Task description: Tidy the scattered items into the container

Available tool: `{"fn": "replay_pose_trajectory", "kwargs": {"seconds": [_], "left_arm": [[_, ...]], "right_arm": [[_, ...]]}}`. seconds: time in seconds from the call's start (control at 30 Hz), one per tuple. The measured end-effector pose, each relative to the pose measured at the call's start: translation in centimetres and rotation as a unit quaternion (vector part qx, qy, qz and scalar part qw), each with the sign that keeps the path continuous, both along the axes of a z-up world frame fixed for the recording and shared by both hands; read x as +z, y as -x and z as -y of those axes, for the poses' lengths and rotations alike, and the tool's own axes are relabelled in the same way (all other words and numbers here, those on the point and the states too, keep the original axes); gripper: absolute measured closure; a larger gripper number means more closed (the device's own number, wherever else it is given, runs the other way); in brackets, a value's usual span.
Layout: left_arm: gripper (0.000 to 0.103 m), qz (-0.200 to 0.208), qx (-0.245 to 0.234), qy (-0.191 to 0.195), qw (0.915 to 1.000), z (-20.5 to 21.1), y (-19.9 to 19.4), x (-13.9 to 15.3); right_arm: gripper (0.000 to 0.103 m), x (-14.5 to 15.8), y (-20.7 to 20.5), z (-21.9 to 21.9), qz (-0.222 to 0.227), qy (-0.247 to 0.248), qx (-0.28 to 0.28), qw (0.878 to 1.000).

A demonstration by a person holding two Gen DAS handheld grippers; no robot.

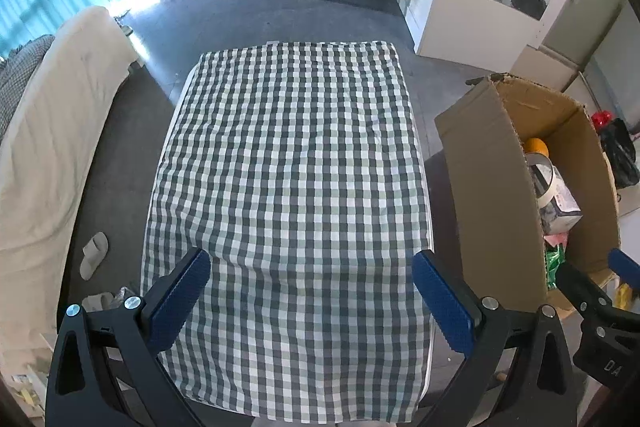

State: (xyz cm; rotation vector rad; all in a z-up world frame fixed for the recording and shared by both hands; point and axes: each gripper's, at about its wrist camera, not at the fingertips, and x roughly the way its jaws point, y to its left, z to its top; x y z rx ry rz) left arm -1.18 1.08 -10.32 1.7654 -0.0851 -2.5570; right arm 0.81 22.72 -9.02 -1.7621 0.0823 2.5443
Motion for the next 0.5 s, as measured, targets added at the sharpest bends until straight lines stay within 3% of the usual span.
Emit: {"fn": "replay_pose_trajectory", "kwargs": {"seconds": [0.5], "left_arm": [[0.000,0.009,0.000,0.001,1.0000,-0.11,-0.09,-0.46]], "right_arm": [[0.001,-0.10,-0.19,-0.29,0.001,0.002,-0.003,1.000]]}}
